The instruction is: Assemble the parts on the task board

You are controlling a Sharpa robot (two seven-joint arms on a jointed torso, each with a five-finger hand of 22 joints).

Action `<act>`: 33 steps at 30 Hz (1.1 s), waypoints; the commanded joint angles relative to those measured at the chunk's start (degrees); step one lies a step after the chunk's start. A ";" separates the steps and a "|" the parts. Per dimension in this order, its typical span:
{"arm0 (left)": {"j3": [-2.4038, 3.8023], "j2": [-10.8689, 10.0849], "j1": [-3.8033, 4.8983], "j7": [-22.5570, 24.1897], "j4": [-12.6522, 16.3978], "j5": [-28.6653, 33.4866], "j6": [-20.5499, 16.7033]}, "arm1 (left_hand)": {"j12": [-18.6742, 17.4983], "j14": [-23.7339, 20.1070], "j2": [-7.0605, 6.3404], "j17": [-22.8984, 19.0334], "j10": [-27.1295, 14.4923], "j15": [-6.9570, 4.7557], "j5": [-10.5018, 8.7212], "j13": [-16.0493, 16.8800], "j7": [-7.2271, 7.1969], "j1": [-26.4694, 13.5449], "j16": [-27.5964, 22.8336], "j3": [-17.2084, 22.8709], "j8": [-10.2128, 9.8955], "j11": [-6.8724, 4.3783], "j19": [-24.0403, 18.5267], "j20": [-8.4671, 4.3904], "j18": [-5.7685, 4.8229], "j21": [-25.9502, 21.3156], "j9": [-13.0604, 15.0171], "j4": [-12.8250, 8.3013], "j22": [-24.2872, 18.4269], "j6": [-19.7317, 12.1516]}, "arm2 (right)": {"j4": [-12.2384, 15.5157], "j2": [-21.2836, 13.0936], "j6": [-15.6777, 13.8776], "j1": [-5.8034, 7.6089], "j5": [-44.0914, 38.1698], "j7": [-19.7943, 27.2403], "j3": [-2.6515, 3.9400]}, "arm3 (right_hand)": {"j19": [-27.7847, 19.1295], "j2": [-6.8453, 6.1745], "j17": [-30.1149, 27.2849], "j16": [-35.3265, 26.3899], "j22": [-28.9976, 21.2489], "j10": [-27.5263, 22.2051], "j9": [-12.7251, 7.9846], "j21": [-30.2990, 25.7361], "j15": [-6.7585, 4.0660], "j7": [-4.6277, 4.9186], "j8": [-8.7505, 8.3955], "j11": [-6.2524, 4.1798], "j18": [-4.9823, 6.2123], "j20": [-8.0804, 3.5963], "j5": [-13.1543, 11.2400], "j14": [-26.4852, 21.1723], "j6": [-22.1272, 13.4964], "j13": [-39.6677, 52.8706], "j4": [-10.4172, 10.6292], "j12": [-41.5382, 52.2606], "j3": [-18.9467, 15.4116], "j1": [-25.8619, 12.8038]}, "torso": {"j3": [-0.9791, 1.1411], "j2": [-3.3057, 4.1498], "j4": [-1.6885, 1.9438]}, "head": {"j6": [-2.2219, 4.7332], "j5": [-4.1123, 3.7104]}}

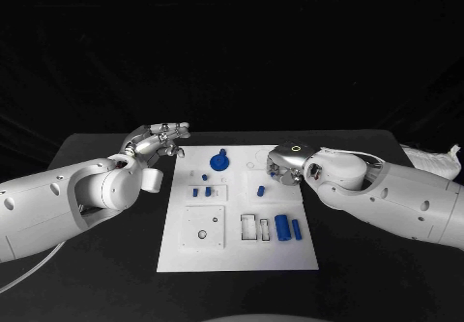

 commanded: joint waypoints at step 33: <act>0.03 0.00 0.01 -0.91 -0.22 0.02 0.58 | 0.83 -0.69 0.55 -0.62 -2.38 0.27 0.13 0.23 0.39 0.58 -0.39 -0.68 -0.32 0.35 -0.33 0.19 0.56 -0.66 -0.18 -0.51 -0.31 -1.00 | 2.13 -1.09 -8.37 -1.09 -0.50 0.28 -0.49 | 1.54 1.11 -3.37 -2.16 0.12 1.79 1.60 0.26 -0.73 -0.43 0.22 -0.42 -0.66 -0.91 -0.37 2.31 1.24 0.31 -1.47 -0.57 0.28 -0.15 | -0.02 -0.08 -0.07 | -0.14 0.15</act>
